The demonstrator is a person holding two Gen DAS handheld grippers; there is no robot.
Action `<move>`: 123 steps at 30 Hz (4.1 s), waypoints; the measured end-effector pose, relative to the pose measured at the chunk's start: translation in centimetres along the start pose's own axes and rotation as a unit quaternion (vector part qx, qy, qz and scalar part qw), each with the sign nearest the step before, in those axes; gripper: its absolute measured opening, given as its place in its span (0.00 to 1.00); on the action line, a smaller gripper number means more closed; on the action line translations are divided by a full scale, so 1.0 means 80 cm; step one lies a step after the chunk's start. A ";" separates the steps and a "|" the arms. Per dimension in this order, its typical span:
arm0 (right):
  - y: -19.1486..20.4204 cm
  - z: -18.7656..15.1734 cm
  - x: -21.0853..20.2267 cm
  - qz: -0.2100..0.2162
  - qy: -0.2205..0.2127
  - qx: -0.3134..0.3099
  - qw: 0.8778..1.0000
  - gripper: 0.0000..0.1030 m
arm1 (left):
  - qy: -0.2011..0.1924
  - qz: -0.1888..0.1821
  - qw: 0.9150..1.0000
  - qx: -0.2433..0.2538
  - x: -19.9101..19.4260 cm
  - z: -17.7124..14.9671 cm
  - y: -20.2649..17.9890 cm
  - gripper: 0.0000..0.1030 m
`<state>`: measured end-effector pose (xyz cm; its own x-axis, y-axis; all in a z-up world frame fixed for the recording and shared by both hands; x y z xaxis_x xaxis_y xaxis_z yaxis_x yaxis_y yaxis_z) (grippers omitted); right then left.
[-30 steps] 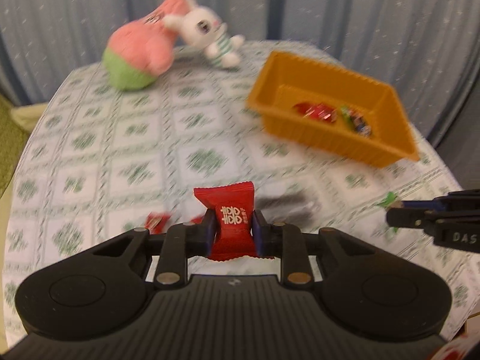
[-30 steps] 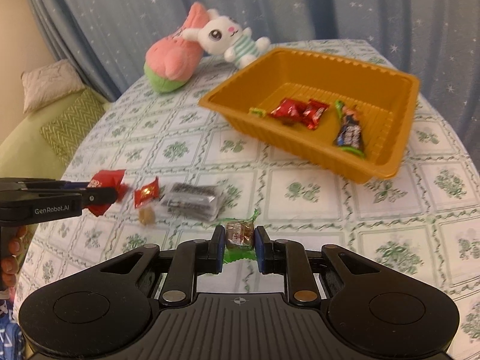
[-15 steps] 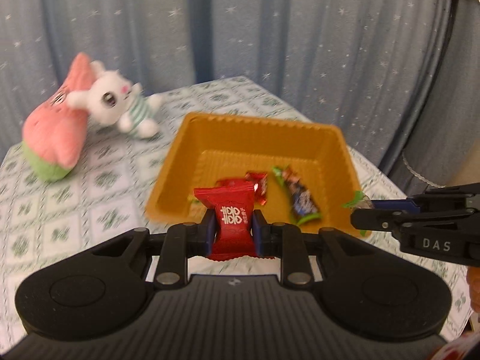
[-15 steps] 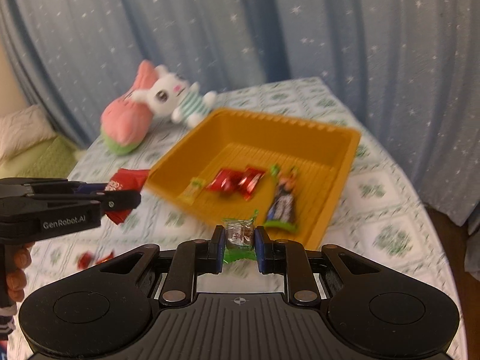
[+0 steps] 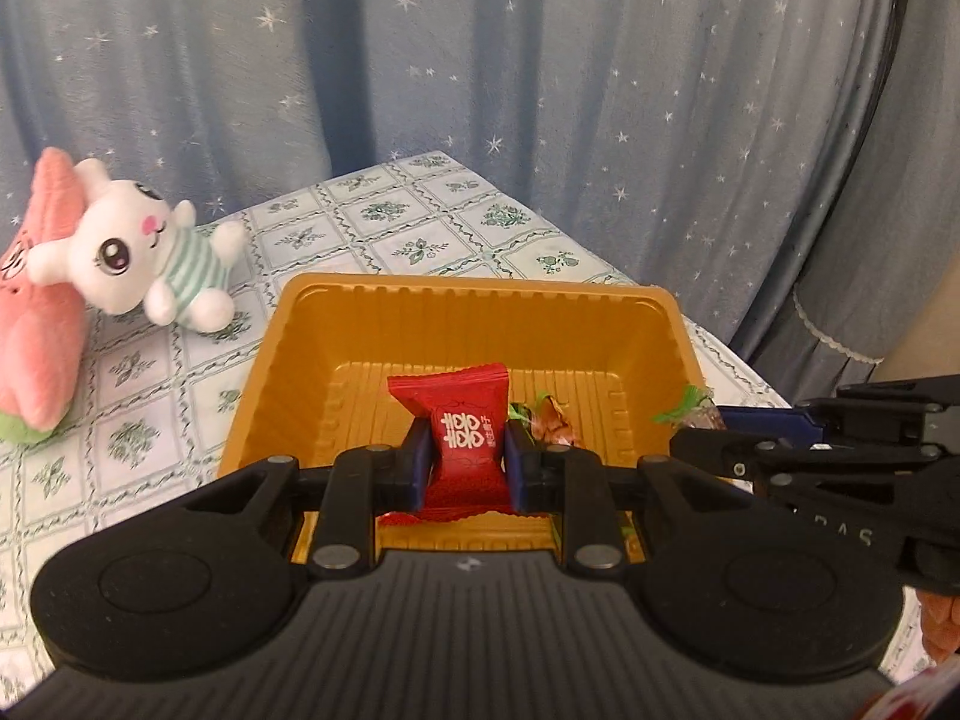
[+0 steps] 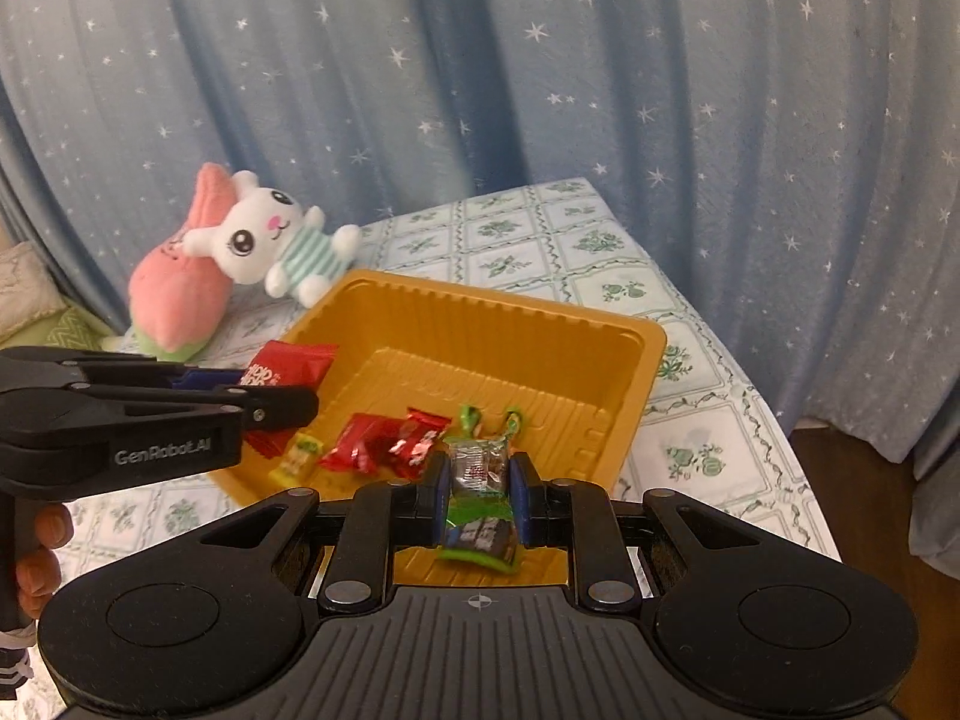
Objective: Organize snacks
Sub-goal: 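Carry both candies over the orange tray and open both tools, then move both tools back toward the remaining snacks on the table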
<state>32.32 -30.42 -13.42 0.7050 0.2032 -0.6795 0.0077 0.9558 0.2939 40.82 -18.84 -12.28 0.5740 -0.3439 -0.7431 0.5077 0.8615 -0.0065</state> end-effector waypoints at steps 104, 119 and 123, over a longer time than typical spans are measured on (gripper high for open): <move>0.155 -0.173 -0.079 0.121 0.067 -0.123 0.983 0.59 | 0.036 0.092 0.979 -0.180 -0.230 -0.279 0.085 0.39; 0.195 -0.195 -0.041 0.135 0.096 -0.191 0.968 0.59 | 0.048 0.121 0.968 -0.215 -0.247 -0.315 0.127 0.39; 0.200 -0.194 -0.029 0.134 0.095 -0.217 0.962 0.59 | 0.050 0.127 0.965 -0.224 -0.246 -0.320 0.138 0.39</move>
<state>19.78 -12.34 -17.58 0.4979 0.4504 -0.7411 -0.4826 0.8539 0.1947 18.67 7.01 -14.90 0.5676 -0.0815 -0.8192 0.0177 0.9961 -0.0869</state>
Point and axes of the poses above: each gripper's, at about its wrist camera, not at the fingertips, and x roughly the way its jaws point, y to its left, z to its top, the point moved 6 cm from there along x, roughly the way its jaws point
